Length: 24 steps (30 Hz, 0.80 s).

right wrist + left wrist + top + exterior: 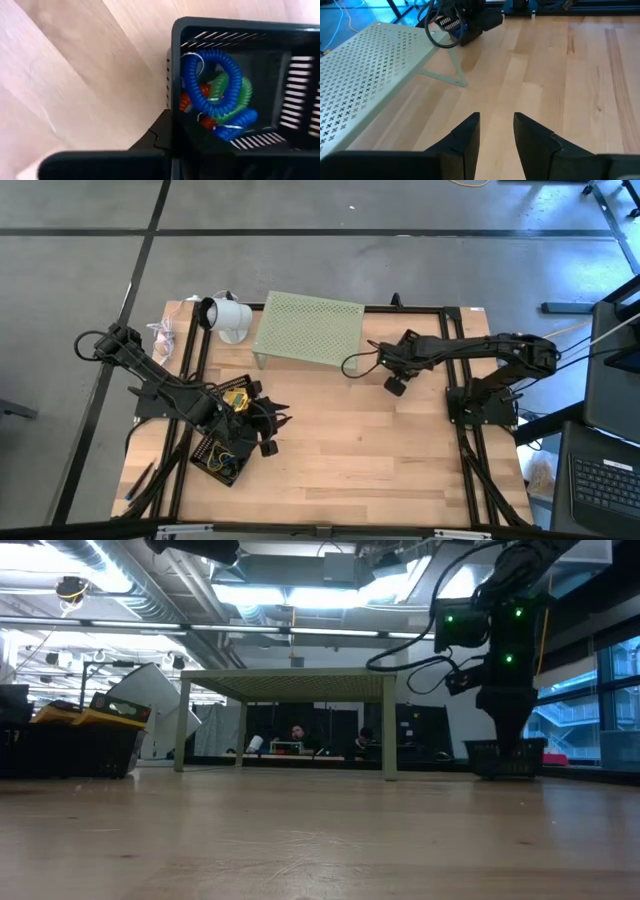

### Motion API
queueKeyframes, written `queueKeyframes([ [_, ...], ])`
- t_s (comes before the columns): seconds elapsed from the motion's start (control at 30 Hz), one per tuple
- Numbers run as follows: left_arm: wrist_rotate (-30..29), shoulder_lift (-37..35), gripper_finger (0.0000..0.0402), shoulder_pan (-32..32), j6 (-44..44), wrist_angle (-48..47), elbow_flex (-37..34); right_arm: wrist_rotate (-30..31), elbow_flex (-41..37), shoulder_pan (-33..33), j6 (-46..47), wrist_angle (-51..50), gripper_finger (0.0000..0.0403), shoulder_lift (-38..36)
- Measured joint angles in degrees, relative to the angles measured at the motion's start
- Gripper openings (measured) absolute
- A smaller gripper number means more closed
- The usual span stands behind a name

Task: Pick & Place Office Desk Supplies
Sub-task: Put the top right black bin on the shelf

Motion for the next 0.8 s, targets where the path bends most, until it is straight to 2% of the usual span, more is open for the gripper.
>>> queueKeyframes([
  [0.23, -0.05, 0.00, 0.0105, 0.00, 1.11, -0.08, 0.00, 3.40, 6.63, 1.17, 0.30, -12.37, 0.0010, -4.72],
  [0.43, -0.06, 0.00, 0.0101, 0.00, 1.11, -0.28, 0.00, 2.98, 17.15, 4.09, -3.70, -15.38, 0.0010, -7.38],
  [0.6, -0.06, 0.00, 0.0101, 0.00, 1.13, -1.08, 0.00, 4.14, 29.80, 7.07, -10.19, -15.35, 0.0010, -6.48],
  [0.8, -0.06, 0.00, 0.0101, 0.00, 1.13, -1.10, -0.02, 4.30, 42.04, 8.98, -12.17, -14.59, 0.0010, -1.34],
])
